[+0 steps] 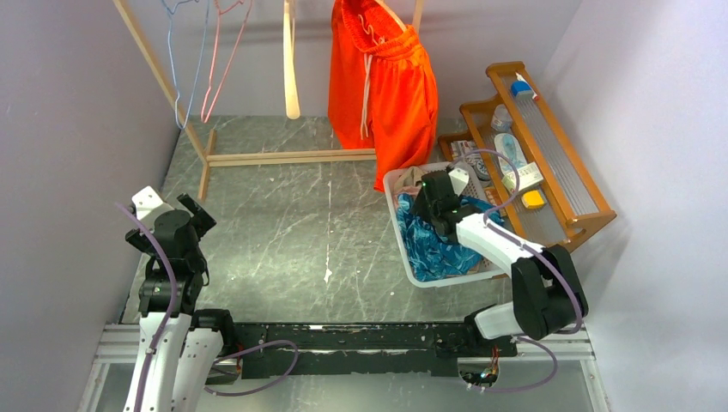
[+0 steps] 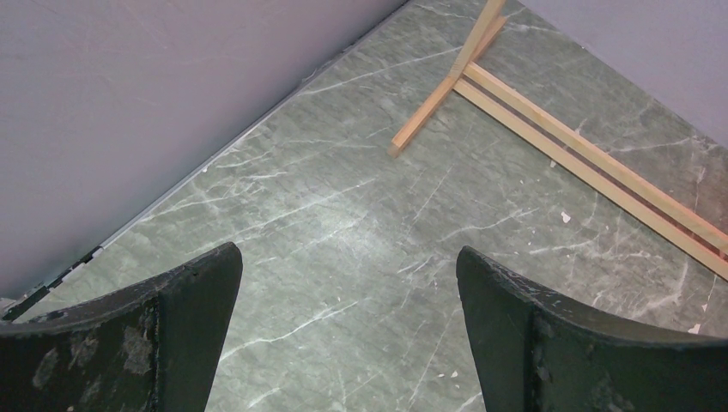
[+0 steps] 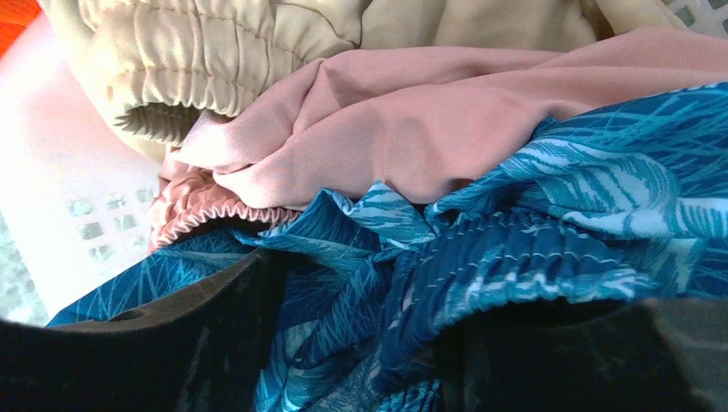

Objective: Remove the shorts from the hanger
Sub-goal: Place the shorts in the basket.

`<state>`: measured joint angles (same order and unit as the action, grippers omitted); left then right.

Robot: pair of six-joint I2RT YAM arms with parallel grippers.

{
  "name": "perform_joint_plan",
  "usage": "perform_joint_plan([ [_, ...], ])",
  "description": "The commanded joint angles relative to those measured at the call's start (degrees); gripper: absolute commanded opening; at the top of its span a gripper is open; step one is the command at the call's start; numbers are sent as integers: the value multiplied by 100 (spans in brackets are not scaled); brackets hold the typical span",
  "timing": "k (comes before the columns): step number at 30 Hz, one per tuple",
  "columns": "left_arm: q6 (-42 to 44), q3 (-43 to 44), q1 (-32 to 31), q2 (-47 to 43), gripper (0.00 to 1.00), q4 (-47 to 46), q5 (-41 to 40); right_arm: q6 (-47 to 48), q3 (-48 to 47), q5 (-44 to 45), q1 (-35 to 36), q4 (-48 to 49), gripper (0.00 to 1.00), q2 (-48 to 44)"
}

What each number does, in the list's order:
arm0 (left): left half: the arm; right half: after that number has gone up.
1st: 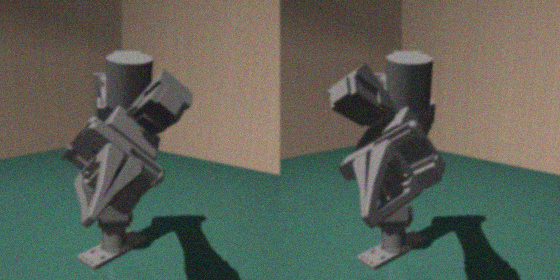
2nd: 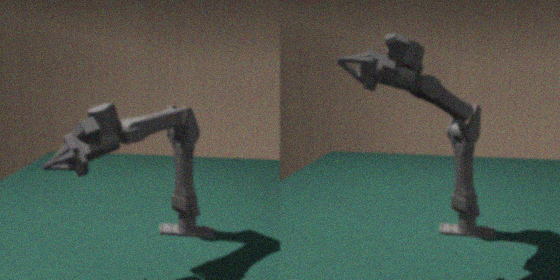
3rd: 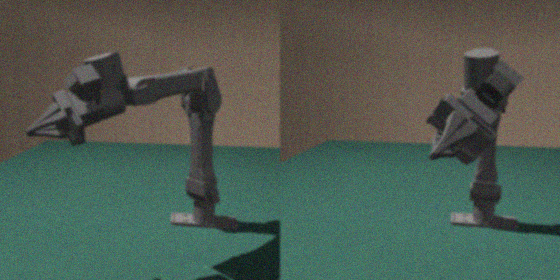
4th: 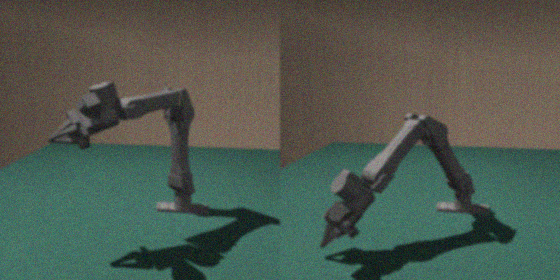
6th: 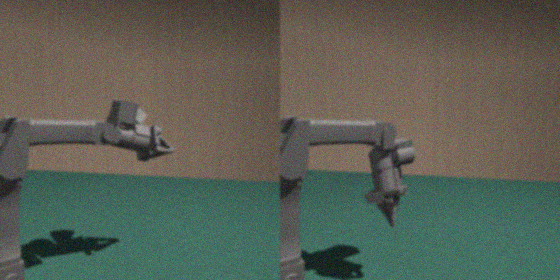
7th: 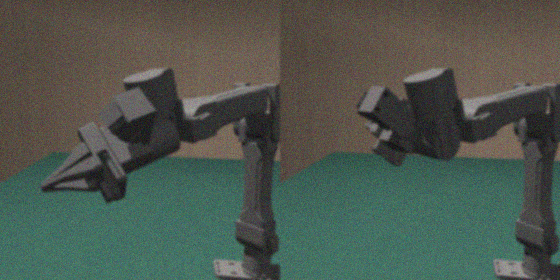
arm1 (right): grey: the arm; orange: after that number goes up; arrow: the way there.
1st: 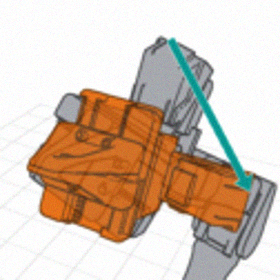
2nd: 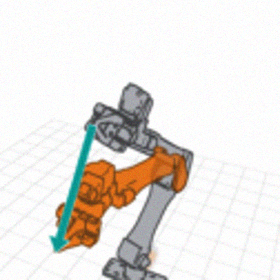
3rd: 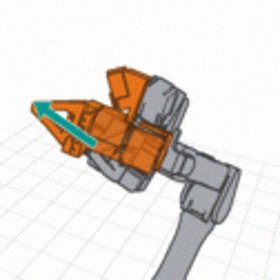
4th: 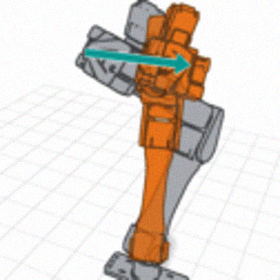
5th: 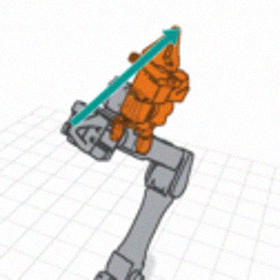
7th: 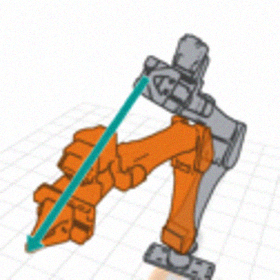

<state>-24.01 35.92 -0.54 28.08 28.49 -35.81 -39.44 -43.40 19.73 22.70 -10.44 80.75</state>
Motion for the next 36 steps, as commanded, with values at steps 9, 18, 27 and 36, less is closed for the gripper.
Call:
perform_joint_plan([
  [9,34,-44,62,-2,99,-212,-20,745,-1067,82,-64,-1499,86,-1188],
  [18,41,-50,65,-10,99,-221,0,896,-1786,-61,-66,-1869,89,-1620],
  [27,48,-48,62,-36,99,-207,-4,805,-1935,-393,-59,-2843,90,-852],
  [36,82,-50,62,-87,99,-221,64,656,-1733,-873,-51,-3397,92,-1541],
])
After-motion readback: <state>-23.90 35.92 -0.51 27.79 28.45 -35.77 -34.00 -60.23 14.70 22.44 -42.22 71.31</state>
